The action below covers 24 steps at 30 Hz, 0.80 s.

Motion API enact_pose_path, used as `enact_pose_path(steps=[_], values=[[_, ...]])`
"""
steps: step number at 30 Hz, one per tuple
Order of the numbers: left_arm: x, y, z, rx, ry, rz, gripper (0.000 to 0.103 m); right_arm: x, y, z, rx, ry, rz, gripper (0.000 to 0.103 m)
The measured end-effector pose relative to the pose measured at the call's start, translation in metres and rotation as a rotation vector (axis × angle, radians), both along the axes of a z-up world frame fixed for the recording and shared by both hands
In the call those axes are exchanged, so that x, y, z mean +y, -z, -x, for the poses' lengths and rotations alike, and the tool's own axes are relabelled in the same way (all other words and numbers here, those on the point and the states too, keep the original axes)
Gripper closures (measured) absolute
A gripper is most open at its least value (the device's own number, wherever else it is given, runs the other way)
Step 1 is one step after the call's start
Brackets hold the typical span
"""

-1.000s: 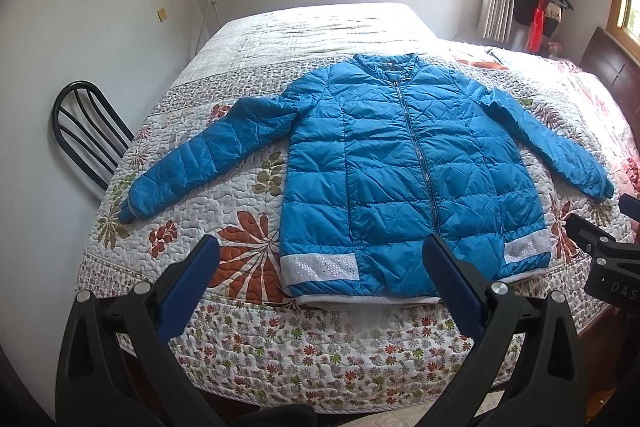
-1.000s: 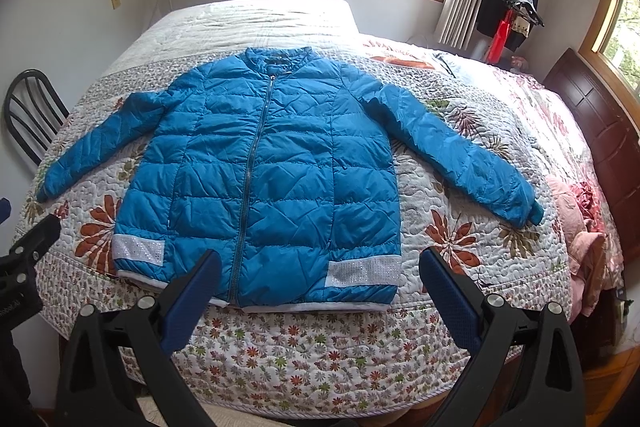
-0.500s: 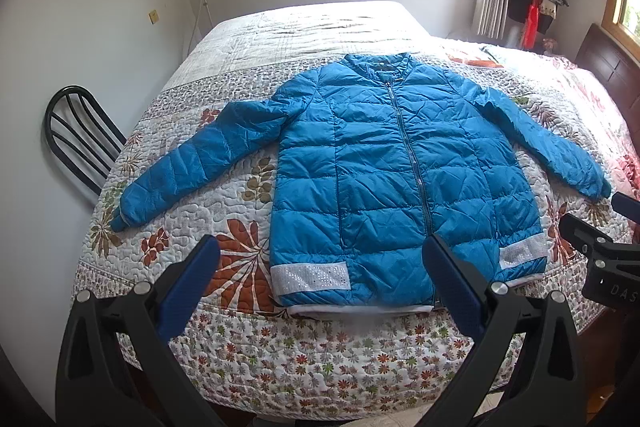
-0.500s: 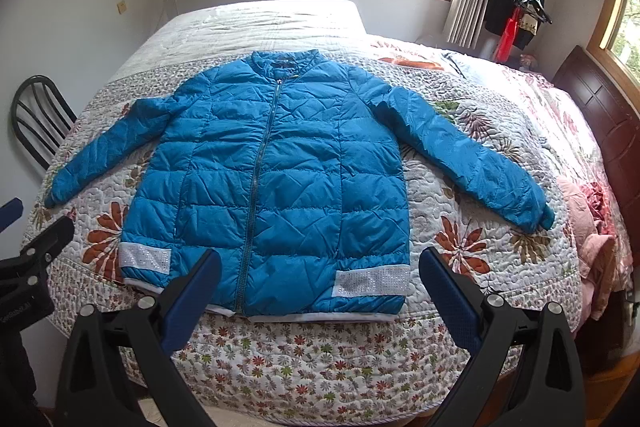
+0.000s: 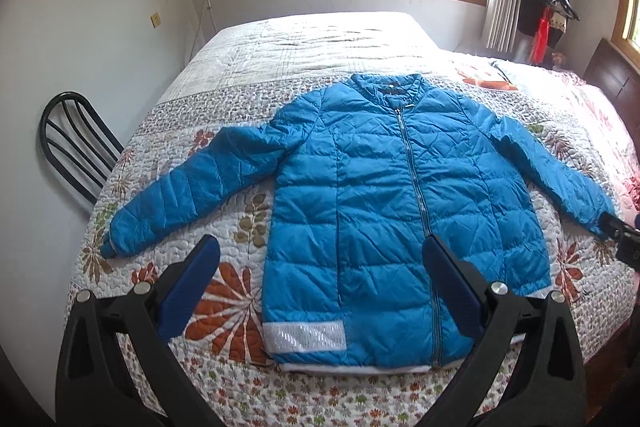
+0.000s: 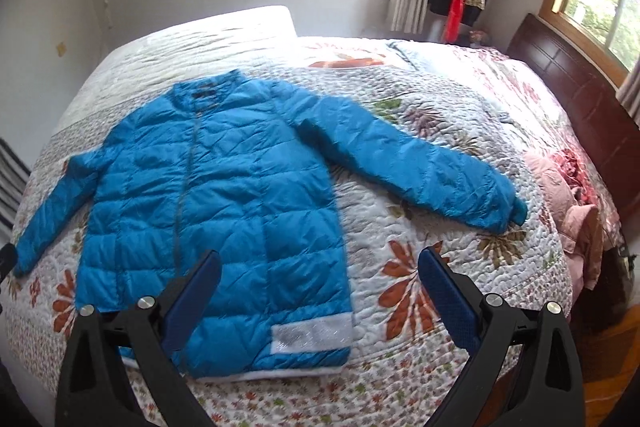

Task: Fold large clothes
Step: 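Grasp the sleeve cuff with the right tool while the left tool approaches the jacket body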

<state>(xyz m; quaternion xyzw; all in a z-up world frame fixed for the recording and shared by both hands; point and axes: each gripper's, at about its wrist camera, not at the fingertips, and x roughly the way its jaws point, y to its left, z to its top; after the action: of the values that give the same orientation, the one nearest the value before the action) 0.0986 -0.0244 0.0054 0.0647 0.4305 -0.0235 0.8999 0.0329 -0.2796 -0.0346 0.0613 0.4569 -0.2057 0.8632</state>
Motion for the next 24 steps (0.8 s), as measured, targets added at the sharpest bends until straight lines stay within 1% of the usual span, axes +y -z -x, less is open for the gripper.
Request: enact_pose_path(steps=[5,8,12,16,19,21,24], values=[[-0.023,0.016,-0.069,0.005,-0.007,0.013,0.003,-0.086,0.014,-0.033,0.007,0.146,-0.016,0.004],[-0.041,0.033,-0.111,0.023,-0.01,0.015,0.003,-0.136,0.031,-0.052,0.036,0.231,-0.007,0.004],[-0.065,0.06,-0.16,0.053,-0.009,0.022,0.003,-0.201,0.058,-0.068,0.071,0.325,-0.043,0.004],[-0.089,0.088,-0.198,0.106,0.0,0.068,0.003,-0.258,0.082,-0.07,0.101,0.408,-0.039,0.004],[-0.113,0.108,-0.218,0.136,0.008,0.059,0.003,-0.301,0.104,-0.064,0.14,0.463,-0.051,0.005],[-0.131,0.119,-0.229,0.14,0.023,0.049,0.004,-0.33,0.12,-0.056,0.161,0.503,-0.085,0.005],[-0.152,0.134,-0.241,0.154,0.041,0.047,0.004,-0.373,0.144,-0.039,0.183,0.573,-0.144,0.009]])
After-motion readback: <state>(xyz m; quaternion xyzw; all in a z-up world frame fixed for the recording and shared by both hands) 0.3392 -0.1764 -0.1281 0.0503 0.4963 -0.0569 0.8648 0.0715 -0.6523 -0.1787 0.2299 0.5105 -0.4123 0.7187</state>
